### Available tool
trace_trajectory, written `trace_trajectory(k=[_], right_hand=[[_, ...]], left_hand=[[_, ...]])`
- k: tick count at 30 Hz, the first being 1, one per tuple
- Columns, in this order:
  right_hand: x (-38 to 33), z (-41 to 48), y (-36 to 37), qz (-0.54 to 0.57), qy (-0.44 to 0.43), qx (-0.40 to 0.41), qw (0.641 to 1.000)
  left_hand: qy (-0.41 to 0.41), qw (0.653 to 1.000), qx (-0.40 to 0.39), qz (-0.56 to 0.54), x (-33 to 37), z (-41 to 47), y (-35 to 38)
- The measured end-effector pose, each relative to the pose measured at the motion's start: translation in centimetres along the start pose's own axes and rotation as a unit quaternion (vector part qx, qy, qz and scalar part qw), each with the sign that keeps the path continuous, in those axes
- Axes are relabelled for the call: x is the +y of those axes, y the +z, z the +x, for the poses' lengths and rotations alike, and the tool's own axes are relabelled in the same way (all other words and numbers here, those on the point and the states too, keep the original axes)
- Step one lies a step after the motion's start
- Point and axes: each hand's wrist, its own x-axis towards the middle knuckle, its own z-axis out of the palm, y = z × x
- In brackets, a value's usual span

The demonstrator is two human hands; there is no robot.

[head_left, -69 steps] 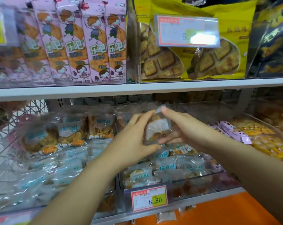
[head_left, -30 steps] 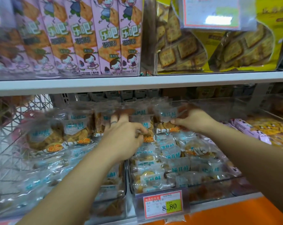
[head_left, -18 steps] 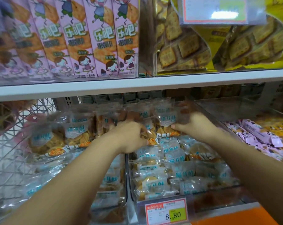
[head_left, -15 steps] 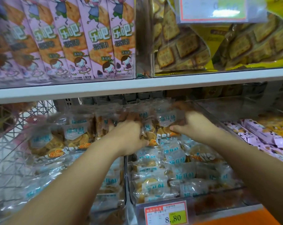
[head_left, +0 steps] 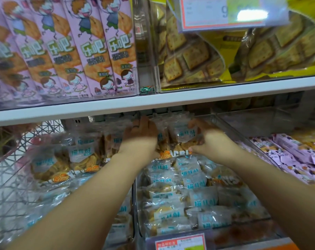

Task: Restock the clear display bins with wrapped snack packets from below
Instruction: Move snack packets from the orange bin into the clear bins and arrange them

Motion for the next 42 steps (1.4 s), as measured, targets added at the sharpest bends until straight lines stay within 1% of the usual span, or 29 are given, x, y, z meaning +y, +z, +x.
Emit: trace_trajectory(k=[3, 5, 9, 12, 16, 18, 20, 22, 24, 26, 28, 30, 31, 32, 33, 34, 36, 37, 38, 39, 40, 42], right_hand=[[0.1, 0.0, 0.1, 0.010, -0.001, 0.007, 1.000], [0.0, 0.1, 0.3, 0.006, 0.000, -0.003, 1.000], [0.0, -0.1, -0.2, 0.013, -0.002, -0.050, 0.999], [-0.1, -0.6, -1.8, 0.017, -0.015, -0.089, 0.996], [-0.6, -1.7, -5.2, -0.031, -0.030, -0.121, 0.992], [-0.6, -2.7, -6.9, -0.045, -0.034, -0.162, 0.985], [-0.7, -4.1, -8.6, -0.049, -0.023, -0.222, 0.974], [-0.9, -5.4, -9.6, -0.095, -0.016, -0.277, 0.956], [-1.0, -6.4, -9.6, -0.152, -0.012, -0.297, 0.942], [-0.6, -7.1, -8.3, -0.199, -0.030, -0.270, 0.941], [0.1, -7.5, -7.2, -0.217, -0.070, -0.204, 0.952], [1.1, -7.4, -7.5, -0.161, -0.085, -0.135, 0.974], [1.5, -7.3, -8.0, -0.100, -0.077, -0.108, 0.986], [1.9, -7.2, -8.7, -0.018, -0.064, -0.088, 0.994], [2.2, -7.1, -9.2, 0.072, -0.050, -0.080, 0.993], [2.5, -7.1, -9.6, 0.149, -0.038, -0.083, 0.985], [2.7, -7.4, -9.7, 0.249, -0.024, -0.100, 0.963], [2.9, -7.5, -9.4, 0.288, -0.018, -0.102, 0.952], [2.8, -7.7, -9.2, 0.326, -0.012, -0.099, 0.940], [2.8, -7.9, -9.1, 0.354, -0.008, -0.090, 0.931], [2.8, -8.0, -9.1, 0.377, -0.005, -0.077, 0.923], [2.7, -8.3, -9.4, 0.398, 0.004, -0.063, 0.915]], left_hand=[[0.010, 0.999, 0.031, 0.031, -0.1, 0.3, 0.6], [0.010, 0.998, 0.050, 0.036, -0.2, 0.7, 0.5], [-0.016, 0.999, -0.028, 0.016, -0.4, 0.9, 0.5], [-0.016, 0.999, -0.026, -0.018, -0.5, 0.5, -0.1], [-0.025, 0.995, -0.060, -0.075, -0.6, -0.8, -1.2], [-0.024, 0.994, -0.062, -0.083, -0.4, -1.7, -1.7], [-0.028, 0.994, -0.076, -0.079, 0.1, -2.5, -2.4], [-0.032, 0.993, -0.094, -0.057, 0.9, -3.1, -3.2], [-0.028, 0.994, -0.106, -0.031, 1.7, -3.7, -3.8], [-0.026, 0.993, -0.110, -0.025, 2.2, -4.3, -4.2], [-0.024, 0.994, -0.101, -0.038, 2.8, -4.7, -4.7], [-0.013, 0.994, -0.070, -0.082, 3.5, -5.1, -5.0], [-0.002, 0.992, -0.048, -0.118, 3.9, -5.2, -5.2], [0.010, 0.985, -0.027, -0.172, 4.3, -5.2, -5.5], [0.019, 0.968, -0.021, -0.251, 4.9, -5.2, -5.8], [0.022, 0.939, -0.037, -0.342, 5.6, -5.1, -6.1], [0.015, 0.856, -0.096, -0.507, 7.3, -4.8, -6.5], [0.009, 0.820, -0.109, -0.562, 8.2, -4.7, -6.5], [-0.003, 0.790, -0.106, -0.604, 8.9, -4.6, -6.5], [-0.019, 0.767, -0.094, -0.634, 9.5, -4.5, -6.5], [-0.034, 0.751, -0.080, -0.654, 10.0, -4.4, -6.5], [-0.063, 0.731, -0.057, -0.677, 10.5, -4.3, -6.2]])
